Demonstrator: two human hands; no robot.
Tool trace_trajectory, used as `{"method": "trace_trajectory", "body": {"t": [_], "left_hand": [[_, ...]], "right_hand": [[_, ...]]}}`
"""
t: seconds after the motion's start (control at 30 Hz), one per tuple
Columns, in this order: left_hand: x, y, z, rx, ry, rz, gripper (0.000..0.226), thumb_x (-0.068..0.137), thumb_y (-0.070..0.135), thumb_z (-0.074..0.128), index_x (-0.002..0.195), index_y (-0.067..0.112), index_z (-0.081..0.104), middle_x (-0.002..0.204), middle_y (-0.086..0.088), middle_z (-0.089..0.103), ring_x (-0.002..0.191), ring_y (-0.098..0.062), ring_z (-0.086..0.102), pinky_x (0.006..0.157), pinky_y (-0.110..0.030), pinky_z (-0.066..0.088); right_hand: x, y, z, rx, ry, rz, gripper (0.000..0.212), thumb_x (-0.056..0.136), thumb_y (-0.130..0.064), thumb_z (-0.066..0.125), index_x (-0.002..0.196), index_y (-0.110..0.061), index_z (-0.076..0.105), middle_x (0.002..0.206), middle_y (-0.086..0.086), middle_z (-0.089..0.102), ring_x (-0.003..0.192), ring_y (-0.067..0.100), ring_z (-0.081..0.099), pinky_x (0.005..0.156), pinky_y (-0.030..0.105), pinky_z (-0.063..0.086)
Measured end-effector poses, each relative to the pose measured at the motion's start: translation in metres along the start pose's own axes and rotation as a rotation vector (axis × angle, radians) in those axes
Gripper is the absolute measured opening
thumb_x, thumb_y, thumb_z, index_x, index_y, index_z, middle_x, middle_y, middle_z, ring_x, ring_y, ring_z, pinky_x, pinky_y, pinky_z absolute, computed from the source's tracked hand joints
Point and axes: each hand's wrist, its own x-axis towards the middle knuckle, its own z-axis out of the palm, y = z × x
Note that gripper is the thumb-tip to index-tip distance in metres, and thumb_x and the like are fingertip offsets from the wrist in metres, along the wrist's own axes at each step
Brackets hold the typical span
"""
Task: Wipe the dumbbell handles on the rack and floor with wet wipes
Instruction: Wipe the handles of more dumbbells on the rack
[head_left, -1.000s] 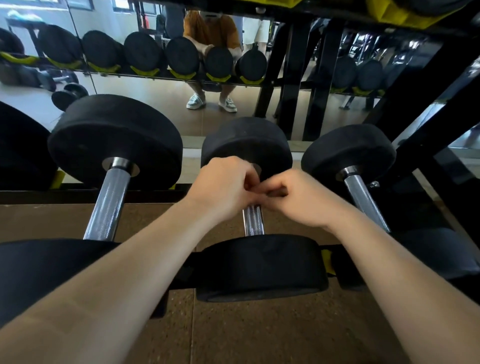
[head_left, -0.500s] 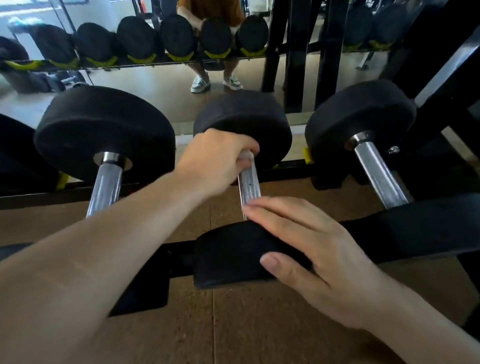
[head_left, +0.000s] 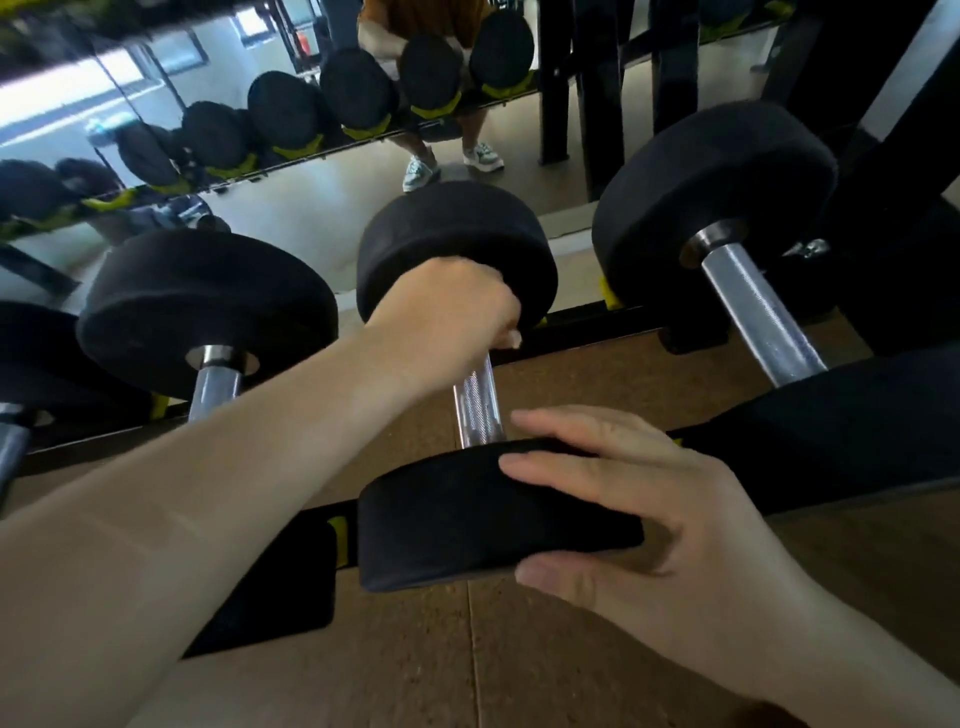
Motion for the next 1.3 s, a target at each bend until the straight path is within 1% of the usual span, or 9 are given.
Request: {"method": "trace_trajectory", "body": {"t": [0.13,0.33,0.47,0.57,0.67,0.83,0.93,1.07,1.3], "left_hand": [[0.000,0.003,-0.002,-0.003,-0.127,0.100,0.020,0.094,0.028,0.057,0.106,0.025,0.073,0.106,0.007,0.060,0.104,-0.016,0.054,0.082,-0.028,0.043],[-0.020,0.010,-0.017,-0.366,-0.467,0.295,0.015,0.085,0.015,0.066,0.089,0.025,0.076,0.090,0.018,0.062,0.087,0.000,0.057,0.074,-0.019,0.044],[-0.028,0.007,-0.014,-0.306,-0.306,0.310,0.014,0.083,0.022,0.063,0.085,0.028,0.076,0.079,0.020,0.054,0.074,0.002,0.054,0.064,-0.021,0.044],[-0.020,-0.011,-0.006,-0.185,0.014,0.125,0.012,0.083,0.021,0.066,0.086,0.022,0.078,0.088,0.006,0.066,0.083,-0.016,0.064,0.072,-0.033,0.052],[-0.020,-0.014,0.004,-0.343,0.212,-0.221,0.010,0.085,0.022,0.070,0.089,0.020,0.078,0.090,0.003,0.070,0.087,-0.015,0.063,0.081,-0.039,0.052],[-0.050,0.002,0.006,-0.574,0.054,-0.268,0.009,0.075,0.017,0.081,0.079,0.025,0.078,0.075,0.017,0.066,0.076,0.003,0.061,0.073,-0.012,0.046],[-0.043,-0.003,0.009,-0.591,0.138,-0.346,0.013,0.076,0.014,0.079,0.074,0.027,0.076,0.070,0.019,0.063,0.074,0.004,0.060,0.068,-0.009,0.045],[-0.032,0.000,0.014,-0.684,0.293,-0.568,0.015,0.086,0.015,0.070,0.079,0.029,0.070,0.073,0.022,0.063,0.073,0.005,0.061,0.069,-0.011,0.048],[-0.065,0.007,0.008,-1.075,-0.108,-0.707,0.020,0.084,-0.002,0.068,0.071,0.013,0.068,0.057,0.003,0.066,0.052,-0.005,0.061,0.050,-0.014,0.045]], "right_hand": [[-0.001,0.007,-0.004,0.208,0.206,0.156,0.030,0.087,-0.044,0.057,0.112,-0.032,0.069,0.120,-0.023,0.062,0.118,-0.004,0.054,0.093,0.011,0.045],[0.006,0.007,-0.004,0.198,0.303,0.220,0.025,0.092,-0.008,0.058,0.104,-0.026,0.070,0.102,-0.020,0.064,0.102,-0.004,0.060,0.082,0.006,0.045],[0.028,0.001,-0.006,0.586,0.528,0.408,0.034,0.086,0.005,0.058,0.085,-0.026,0.072,0.087,-0.015,0.071,0.090,-0.003,0.065,0.075,0.007,0.047],[0.050,0.001,0.002,0.616,0.492,0.526,0.032,0.086,0.001,0.060,0.082,-0.028,0.073,0.083,-0.016,0.069,0.083,-0.005,0.063,0.070,0.012,0.048],[0.064,0.003,0.002,0.639,0.426,0.601,0.030,0.087,-0.001,0.060,0.085,-0.028,0.073,0.076,-0.021,0.066,0.073,-0.011,0.059,0.064,0.007,0.046],[0.088,0.012,-0.004,0.591,0.366,0.660,0.034,0.088,0.002,0.052,0.096,-0.025,0.071,0.090,-0.013,0.064,0.082,-0.003,0.058,0.059,0.005,0.044],[0.097,0.013,0.004,0.557,0.254,0.662,0.035,0.086,0.004,0.051,0.098,-0.022,0.071,0.091,-0.008,0.064,0.083,0.002,0.057,0.059,0.010,0.043],[0.101,0.016,0.006,0.517,0.213,0.698,0.033,0.086,-0.001,0.053,0.093,-0.028,0.071,0.099,-0.004,0.066,0.097,0.012,0.059,0.086,0.031,0.050],[0.110,0.018,0.009,0.473,0.217,0.713,0.033,0.087,0.001,0.053,0.096,-0.025,0.072,0.110,0.001,0.066,0.106,0.019,0.060,0.096,0.038,0.050]]}}
